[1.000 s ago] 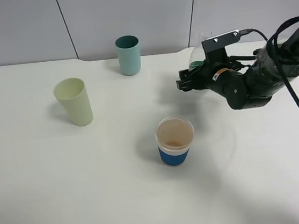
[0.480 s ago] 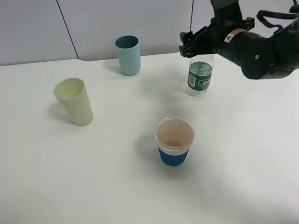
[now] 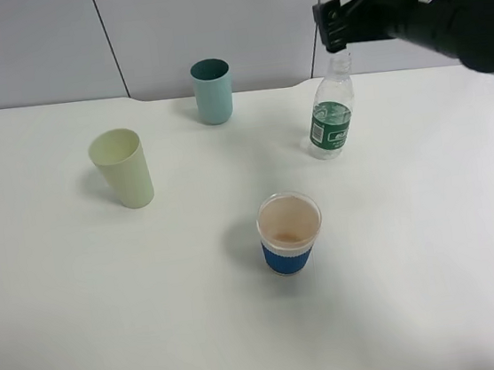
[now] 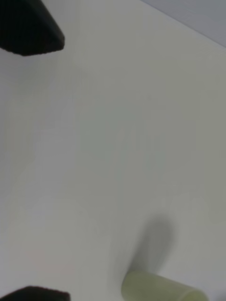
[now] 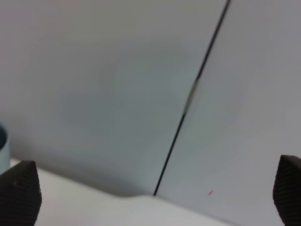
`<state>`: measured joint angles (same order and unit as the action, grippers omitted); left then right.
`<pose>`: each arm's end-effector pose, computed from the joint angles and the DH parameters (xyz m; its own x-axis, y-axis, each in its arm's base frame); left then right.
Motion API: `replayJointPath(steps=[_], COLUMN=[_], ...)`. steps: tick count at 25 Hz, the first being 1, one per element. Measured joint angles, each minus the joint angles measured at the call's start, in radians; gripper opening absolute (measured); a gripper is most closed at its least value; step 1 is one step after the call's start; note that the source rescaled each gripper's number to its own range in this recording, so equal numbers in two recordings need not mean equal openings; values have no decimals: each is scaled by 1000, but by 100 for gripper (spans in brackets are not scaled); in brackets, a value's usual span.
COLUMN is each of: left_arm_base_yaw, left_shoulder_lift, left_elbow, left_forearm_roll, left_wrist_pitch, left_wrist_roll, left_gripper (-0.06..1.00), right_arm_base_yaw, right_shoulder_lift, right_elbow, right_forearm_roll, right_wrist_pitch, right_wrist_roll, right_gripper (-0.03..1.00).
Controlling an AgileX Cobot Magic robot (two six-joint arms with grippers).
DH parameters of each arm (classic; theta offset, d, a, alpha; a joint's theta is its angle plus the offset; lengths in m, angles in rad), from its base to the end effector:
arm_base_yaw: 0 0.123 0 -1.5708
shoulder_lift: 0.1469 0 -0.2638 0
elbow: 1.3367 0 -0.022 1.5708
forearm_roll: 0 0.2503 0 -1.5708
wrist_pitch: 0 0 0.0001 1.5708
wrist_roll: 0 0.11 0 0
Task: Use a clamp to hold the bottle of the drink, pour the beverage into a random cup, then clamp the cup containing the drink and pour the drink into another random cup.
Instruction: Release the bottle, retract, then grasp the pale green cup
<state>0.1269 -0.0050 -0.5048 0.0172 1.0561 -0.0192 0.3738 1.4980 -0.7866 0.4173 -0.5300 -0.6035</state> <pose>0.0316 0.0057 0.2704 -0.4380 -0.0667 -0.8965 -0.1446 0.9895 -0.0030 0.3268 0.1040 0.2433 -0.0798 -0.2793 -0.9569 -0.1926 0.9462 -0.2601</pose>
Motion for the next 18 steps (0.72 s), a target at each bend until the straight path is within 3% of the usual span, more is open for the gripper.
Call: replayJointPath(steps=[5,10,18], left_arm_base_yaw=[0,0,0], left_shoulder_lift=[0,0,0], left_elbow=[0,0,0], left_forearm_roll=[0,0,0], left_wrist_pitch=[0,0,0], left_wrist_roll=[0,0,0], left_gripper=[100,100,100], right_arm_base_yaw=[-66,-154,-385], right_shoulder_lift=[-135,-244,-459], right_elbow=[0,0,0], right_forearm_roll=[-4,-87,-401], right_wrist_pitch=[53,203,517], right_wrist_roll=[0,44,392], right_gripper=[100,100,100])
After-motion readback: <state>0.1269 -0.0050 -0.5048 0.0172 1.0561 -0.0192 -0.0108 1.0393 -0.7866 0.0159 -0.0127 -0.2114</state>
